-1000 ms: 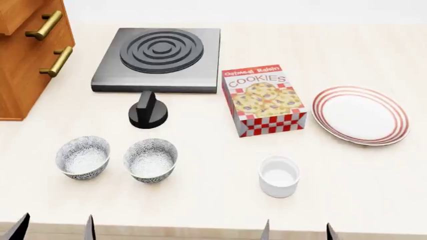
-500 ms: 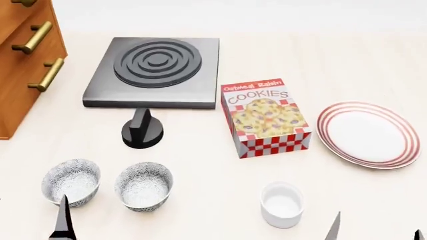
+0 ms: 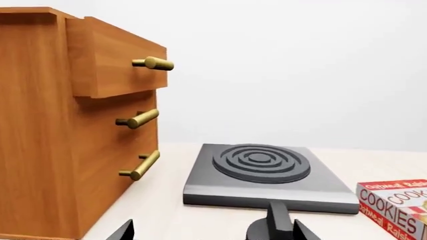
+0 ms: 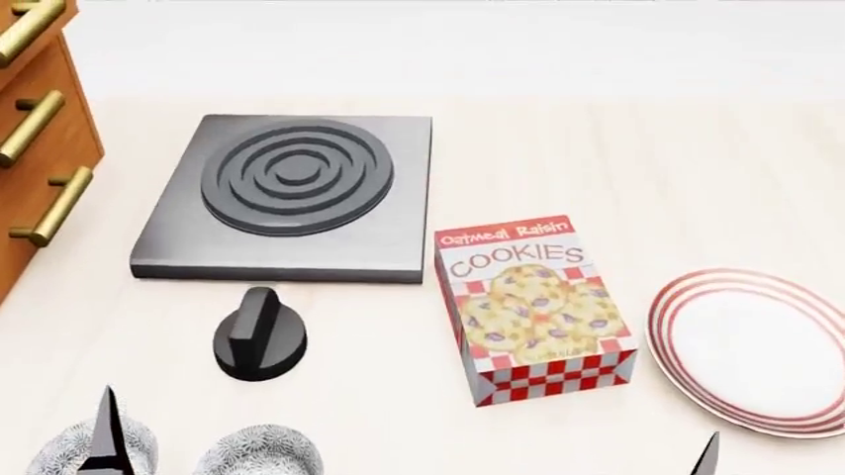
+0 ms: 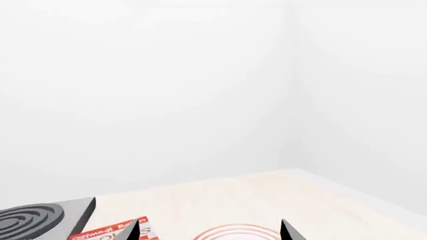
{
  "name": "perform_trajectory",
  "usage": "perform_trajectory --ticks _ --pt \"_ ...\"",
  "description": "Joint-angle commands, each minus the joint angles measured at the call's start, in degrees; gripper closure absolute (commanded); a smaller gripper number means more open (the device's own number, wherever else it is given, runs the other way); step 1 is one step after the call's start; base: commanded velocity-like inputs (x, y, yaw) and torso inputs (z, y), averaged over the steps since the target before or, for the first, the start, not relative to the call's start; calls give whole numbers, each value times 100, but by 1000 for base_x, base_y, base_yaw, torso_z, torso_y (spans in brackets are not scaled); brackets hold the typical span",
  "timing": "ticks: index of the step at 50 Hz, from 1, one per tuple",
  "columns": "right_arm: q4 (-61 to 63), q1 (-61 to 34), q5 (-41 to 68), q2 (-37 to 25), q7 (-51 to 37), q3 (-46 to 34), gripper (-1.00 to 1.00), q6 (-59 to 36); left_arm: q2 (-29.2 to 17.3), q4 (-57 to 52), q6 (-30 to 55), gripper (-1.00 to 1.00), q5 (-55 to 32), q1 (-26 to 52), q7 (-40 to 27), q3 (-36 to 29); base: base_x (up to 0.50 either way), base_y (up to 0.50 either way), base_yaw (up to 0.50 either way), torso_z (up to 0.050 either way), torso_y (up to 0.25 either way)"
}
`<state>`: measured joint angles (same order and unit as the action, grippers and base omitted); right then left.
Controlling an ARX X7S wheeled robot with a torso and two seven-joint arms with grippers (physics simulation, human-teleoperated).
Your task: Pick the akita bowl from table center and place it on the plate.
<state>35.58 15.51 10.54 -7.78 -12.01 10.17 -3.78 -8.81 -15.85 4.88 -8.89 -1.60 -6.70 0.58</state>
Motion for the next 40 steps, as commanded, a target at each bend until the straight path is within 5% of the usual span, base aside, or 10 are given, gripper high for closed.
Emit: perform_trajectory --ticks 1,27,40 --pt "-26 66 81 -13 -116 43 -100 135 -43 44 -36 -100 -48 -38 -65 -15 0 0 0 0 0" --pt "142 244 273 -18 -273 -134 -100 224 -141 102 -37 -100 -220 26 -180 3 56 0 0 0 0" --pt "822 -1076 1438 -762 74 -1037 -100 -2442 -348 164 121 -100 -350 203 -428 416 0 0 0 0 0"
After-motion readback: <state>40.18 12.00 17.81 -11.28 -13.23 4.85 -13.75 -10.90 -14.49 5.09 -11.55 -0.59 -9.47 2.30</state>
